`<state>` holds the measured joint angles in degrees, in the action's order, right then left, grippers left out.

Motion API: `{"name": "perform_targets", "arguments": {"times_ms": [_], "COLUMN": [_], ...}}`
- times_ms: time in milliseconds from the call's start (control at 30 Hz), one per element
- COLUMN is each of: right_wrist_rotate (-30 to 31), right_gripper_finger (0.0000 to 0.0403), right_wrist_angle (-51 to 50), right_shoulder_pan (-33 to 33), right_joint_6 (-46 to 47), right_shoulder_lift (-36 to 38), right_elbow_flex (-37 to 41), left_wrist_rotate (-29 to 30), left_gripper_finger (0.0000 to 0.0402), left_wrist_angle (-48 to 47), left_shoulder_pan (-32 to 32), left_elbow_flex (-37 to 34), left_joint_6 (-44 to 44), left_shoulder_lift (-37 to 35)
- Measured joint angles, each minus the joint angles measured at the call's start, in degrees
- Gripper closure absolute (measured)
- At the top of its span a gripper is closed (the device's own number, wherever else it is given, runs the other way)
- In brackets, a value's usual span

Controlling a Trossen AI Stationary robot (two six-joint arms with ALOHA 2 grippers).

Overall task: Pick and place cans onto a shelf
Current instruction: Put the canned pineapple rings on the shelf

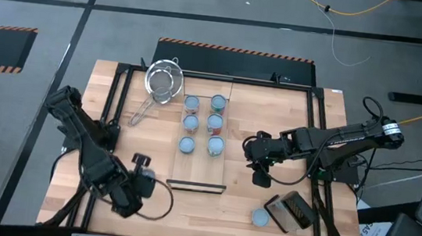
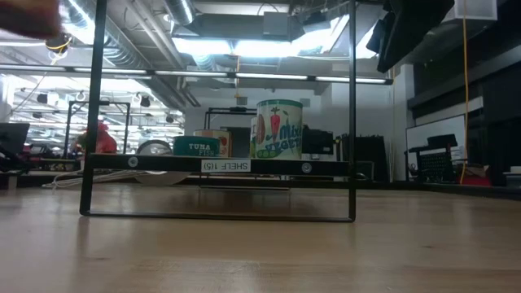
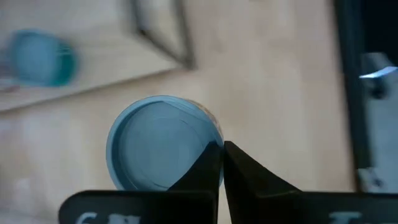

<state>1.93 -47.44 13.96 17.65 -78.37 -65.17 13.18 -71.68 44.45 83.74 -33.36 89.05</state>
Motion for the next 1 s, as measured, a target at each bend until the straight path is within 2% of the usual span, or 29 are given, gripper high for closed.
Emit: {"name": "perform_targets", "arguments": {"times_ms": [233, 433, 633, 733, 1000], "right_wrist_rotate": [0.02, 0.02, 0.02, 0.01, 0.0], "right_gripper_finger": [0.0297, 0.0297, 0.0297, 0.0297, 0.0297], "right_wrist_angle": [-0.02, 0.0, 0.01, 0.07, 0.92], "right_shoulder_pan": [0.0, 0.0, 0.0, -0.01, 0.0], "right_joint_6": [-0.11, -0.13, -0.14, -0.15, -2.36], "right_shoulder_lift": [0.0, 0.0, 0.0, 0.0, -0.04], "right_elbow_flex": [0.0, 0.0, 0.0, 0.0, 0.02], "left_wrist_rotate": [4.39, 4.64, -1.27, -4.57, -11.48], "left_gripper_finger": [0.0399, 0.0399, 0.0398, 0.0398, 0.0398], "left_wrist_angle": [-3.46, -3.23, 1.5, 4.8, 9.41], "left_shoulder_pan": [-7.57, -18.17, -28.76, -32.15, -34.03], "left_elbow_flex": [0.86, 0.86, 0.86, 0.84, 0.77], "left_joint_6": [4.38, 11.36, 19.03, 22.29, 25.01], "left_shoulder_lift": [-4.05, -5.88, -5.02, -4.21, 0.54]}}
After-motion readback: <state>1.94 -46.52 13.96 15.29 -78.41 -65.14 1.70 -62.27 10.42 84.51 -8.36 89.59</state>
